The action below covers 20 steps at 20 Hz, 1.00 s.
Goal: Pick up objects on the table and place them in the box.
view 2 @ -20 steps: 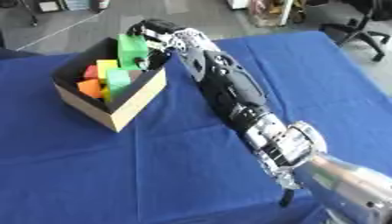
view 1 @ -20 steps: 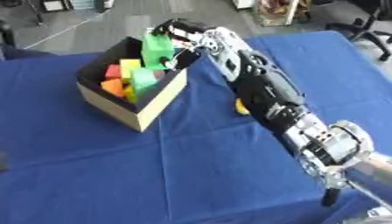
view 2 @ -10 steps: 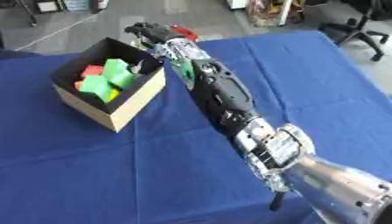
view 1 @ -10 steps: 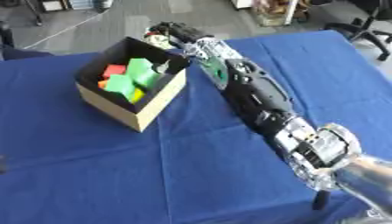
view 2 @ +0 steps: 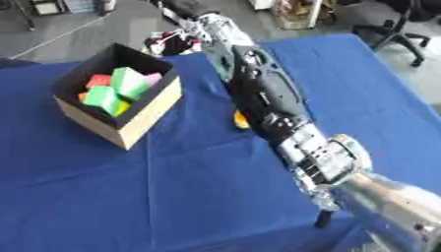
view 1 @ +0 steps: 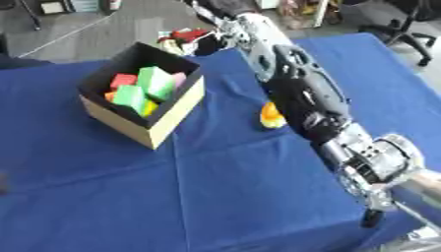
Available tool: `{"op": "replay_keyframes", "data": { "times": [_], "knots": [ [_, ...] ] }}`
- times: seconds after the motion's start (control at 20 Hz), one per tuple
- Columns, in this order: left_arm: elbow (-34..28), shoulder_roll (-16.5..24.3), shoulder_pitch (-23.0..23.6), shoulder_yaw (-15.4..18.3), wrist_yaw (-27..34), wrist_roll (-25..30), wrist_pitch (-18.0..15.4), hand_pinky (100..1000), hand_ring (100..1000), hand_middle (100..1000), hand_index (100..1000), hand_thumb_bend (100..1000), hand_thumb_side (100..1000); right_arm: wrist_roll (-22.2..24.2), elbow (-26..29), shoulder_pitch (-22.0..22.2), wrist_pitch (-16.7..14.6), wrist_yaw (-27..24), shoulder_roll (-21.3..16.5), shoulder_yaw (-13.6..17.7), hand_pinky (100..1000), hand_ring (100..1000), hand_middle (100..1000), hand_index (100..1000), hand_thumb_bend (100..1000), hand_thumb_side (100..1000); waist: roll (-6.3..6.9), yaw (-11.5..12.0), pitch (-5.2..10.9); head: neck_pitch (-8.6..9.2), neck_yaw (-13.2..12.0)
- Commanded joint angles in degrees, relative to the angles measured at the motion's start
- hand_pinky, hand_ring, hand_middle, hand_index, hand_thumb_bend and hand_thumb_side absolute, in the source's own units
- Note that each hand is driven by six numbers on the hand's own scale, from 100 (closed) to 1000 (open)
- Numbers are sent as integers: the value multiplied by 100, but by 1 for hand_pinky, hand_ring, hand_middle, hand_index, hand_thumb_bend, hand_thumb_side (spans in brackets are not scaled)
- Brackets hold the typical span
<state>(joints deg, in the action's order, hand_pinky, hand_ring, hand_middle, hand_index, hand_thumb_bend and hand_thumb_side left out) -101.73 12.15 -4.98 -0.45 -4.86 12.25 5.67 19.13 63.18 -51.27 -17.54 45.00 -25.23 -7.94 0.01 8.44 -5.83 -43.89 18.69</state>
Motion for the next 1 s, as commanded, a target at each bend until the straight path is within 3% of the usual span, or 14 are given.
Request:
{"op": "replay_keyframes", "data": {
  "times": [0.05,0.25,0.4,0.7,1.0],
  "knots": [
    [-82,162,-17,91,-41,-73,-2,786,638,645,834,454,598,883,951,288,-171,-921,-869,-189,940,895,910,1000,332,311,-111,-61,131,-23,-120],
    [-80,160,-23,97,-56,-87,2,785,638,645,834,455,598,1745,1823,1054,-21,-1512,-1469,-258,942,901,913,999,336,323,-156,-162,136,-23,-163],
    [-82,172,-19,112,-62,-98,1,786,638,645,834,455,598,2116,1977,1505,179,-1625,-1646,-234,943,903,914,997,336,304,-160,-168,145,-23,-164],
    [-81,155,-18,108,-58,-98,1,786,639,645,834,455,599,2378,1389,1744,368,-1066,-1510,-220,943,913,926,996,366,235,-147,-148,166,-23,-152],
    [-82,142,-22,107,-53,-94,-3,785,639,646,834,455,598,2289,676,1628,126,-249,-1278,-245,942,922,933,994,401,165,-117,-137,166,-23,-126]
  ]
}}
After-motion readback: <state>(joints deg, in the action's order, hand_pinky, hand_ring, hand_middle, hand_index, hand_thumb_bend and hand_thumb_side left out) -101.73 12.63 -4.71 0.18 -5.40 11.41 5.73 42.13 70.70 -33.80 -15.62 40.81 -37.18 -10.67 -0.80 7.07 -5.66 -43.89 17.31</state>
